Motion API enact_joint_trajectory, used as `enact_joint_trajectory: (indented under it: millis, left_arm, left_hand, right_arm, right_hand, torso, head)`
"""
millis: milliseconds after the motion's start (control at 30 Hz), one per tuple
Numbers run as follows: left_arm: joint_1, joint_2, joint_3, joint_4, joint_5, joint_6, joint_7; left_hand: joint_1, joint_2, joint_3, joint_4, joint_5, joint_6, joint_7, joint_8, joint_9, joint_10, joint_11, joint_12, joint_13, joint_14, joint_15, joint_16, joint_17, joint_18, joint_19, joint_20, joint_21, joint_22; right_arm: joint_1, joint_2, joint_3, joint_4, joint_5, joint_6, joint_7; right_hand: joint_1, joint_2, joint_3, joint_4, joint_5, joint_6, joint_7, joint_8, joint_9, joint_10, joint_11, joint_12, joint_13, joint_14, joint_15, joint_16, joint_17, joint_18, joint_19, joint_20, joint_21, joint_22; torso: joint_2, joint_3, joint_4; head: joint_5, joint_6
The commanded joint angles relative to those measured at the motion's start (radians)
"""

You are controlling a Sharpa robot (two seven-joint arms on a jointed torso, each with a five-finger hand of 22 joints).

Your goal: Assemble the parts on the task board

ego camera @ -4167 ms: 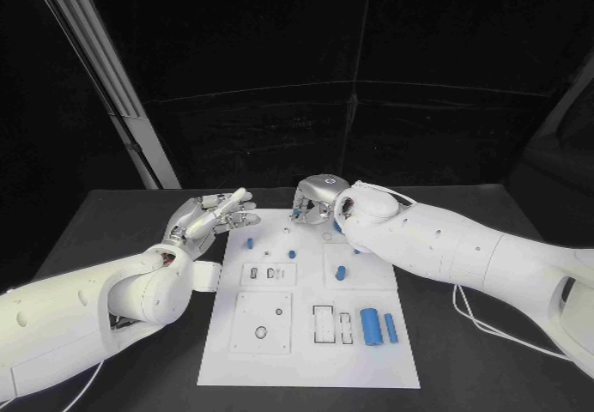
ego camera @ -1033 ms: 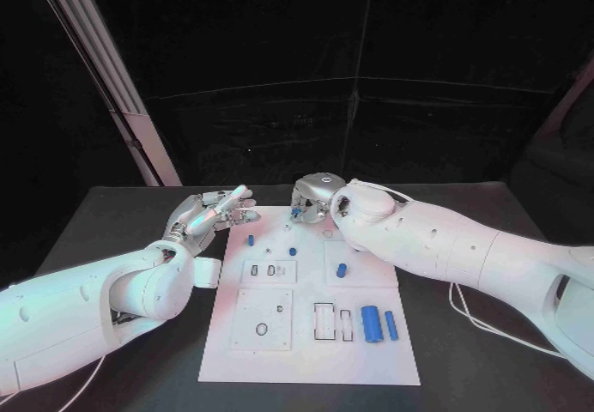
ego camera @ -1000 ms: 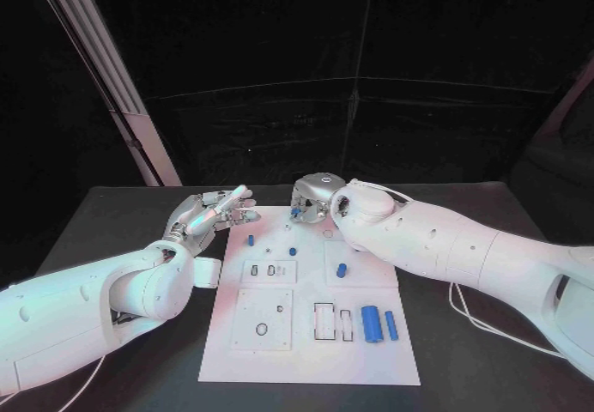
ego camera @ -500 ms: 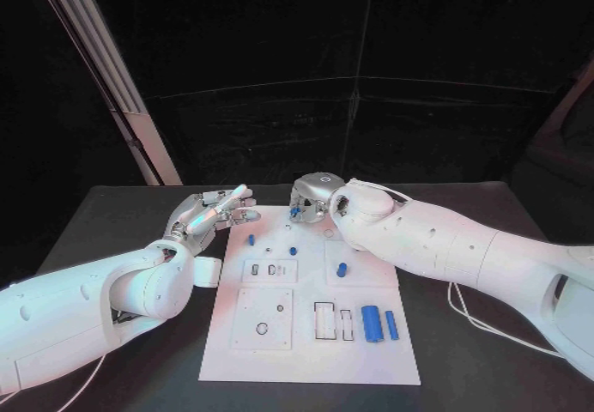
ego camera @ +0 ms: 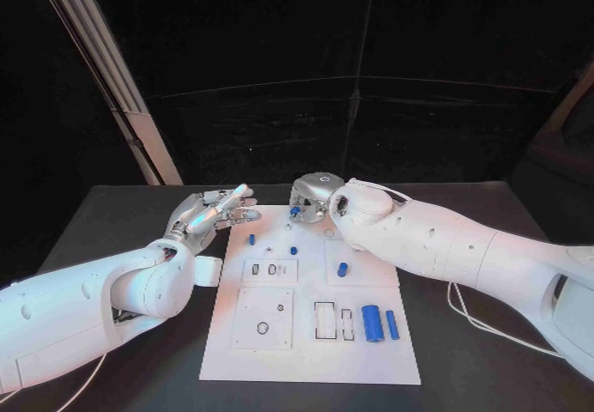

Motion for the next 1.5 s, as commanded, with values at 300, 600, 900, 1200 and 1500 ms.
enact_joint_trajectory:
  millis: [300,600,900,1200,1500]
  left_arm:
    - [0.002,0.001,0.001,0.0,-0.006,0.007,-0.001]
    - [0.002,0.002,0.001,-0.002,-0.006,0.007,-0.001]
    - [0.002,0.001,0.001,-0.004,-0.006,0.007,-0.002]
    - [0.003,0.001,0.001,-0.003,-0.006,0.007,-0.002]
    - [0.003,0.001,0.001,-0.003,-0.006,0.007,-0.003]
  left_hand:
    - [0.007,0.005,0.002,-0.006,0.0,-0.002,0.006,-0.004,-0.001,-0.006,0.002,-0.008,-0.001,0.001,0.008,-0.007,0.002,0.015,0.004,0.0,-0.006,-0.001]
    - [0.007,0.005,0.002,-0.006,0.0,-0.002,0.006,-0.004,-0.001,-0.006,0.002,-0.008,-0.001,0.001,0.008,-0.007,0.002,0.015,0.004,0.0,-0.006,-0.001]
    - [0.007,0.005,0.002,-0.006,0.0,-0.002,0.006,-0.004,-0.001,-0.006,0.002,-0.008,-0.001,0.001,0.008,-0.007,0.002,0.015,0.004,0.0,-0.006,-0.001]
    - [0.007,0.005,0.002,-0.006,0.0,-0.002,0.006,-0.004,-0.001,-0.006,0.002,-0.008,-0.001,0.001,0.008,-0.007,0.002,0.015,0.004,0.0,-0.006,-0.001]
    - [0.007,0.005,0.002,-0.007,0.0,-0.003,0.006,-0.006,-0.001,-0.007,0.002,-0.009,-0.001,0.001,0.008,-0.007,0.002,0.015,0.005,0.001,-0.006,-0.001]
  right_arm:
    - [0.002,0.003,-0.001,0.0,-0.002,0.012,-0.007]
    - [0.002,0.004,-0.001,0.001,-0.002,0.007,-0.003]
    - [0.002,0.005,-0.002,0.004,-0.002,-0.005,0.003]
    - [0.002,0.005,-0.002,0.004,-0.002,-0.007,0.0]
    - [0.002,0.005,-0.002,0.005,-0.002,-0.012,-0.006]
  right_hand:
    - [0.009,-0.011,-0.009,0.002,0.001,-0.036,-0.004,-0.007,-0.004,0.019,-0.003,0.0,0.002,-0.004,-0.006,-0.004,0.0,-0.001,-0.002,0.002,-0.002,0.0]
    - [0.013,-0.011,-0.01,0.003,0.001,-0.043,-0.006,-0.005,-0.003,0.034,-0.007,0.004,0.005,-0.003,-0.009,-0.002,0.002,-0.001,-0.002,-0.001,-0.002,0.001]
    - [0.019,-0.01,-0.01,0.003,0.001,-0.045,-0.009,-0.003,-0.001,0.053,-0.012,0.01,0.008,-0.002,-0.013,0.0,0.007,-0.002,0.001,-0.004,0.001,0.006]
    - [0.019,-0.014,-0.013,0.003,0.001,-0.048,-0.009,-0.003,-0.001,0.054,-0.012,0.009,0.008,-0.002,-0.013,0.0,0.006,-0.002,0.001,-0.005,0.001,0.006]
    - [0.017,-0.016,-0.015,0.005,0.001,-0.052,-0.01,-0.004,-0.002,0.056,-0.013,0.008,0.008,-0.002,-0.014,0.0,0.006,-0.002,0.001,-0.005,0.0,0.005]
  torso:
    - [0.0,0.0002,-0.0004]
    - [0.0,0.001,-0.0011]
    - [0.001,0.0008,-0.0013]
    - [0.001,0.0008,-0.0015]
    - [0.0,0.0009,-0.0012]
  head:
    - [0.0,-0.001]
    - [0.001,-0.002]
    - [0.0,-0.001]
    - [0.001,-0.002]
    - [0.0,-0.004]
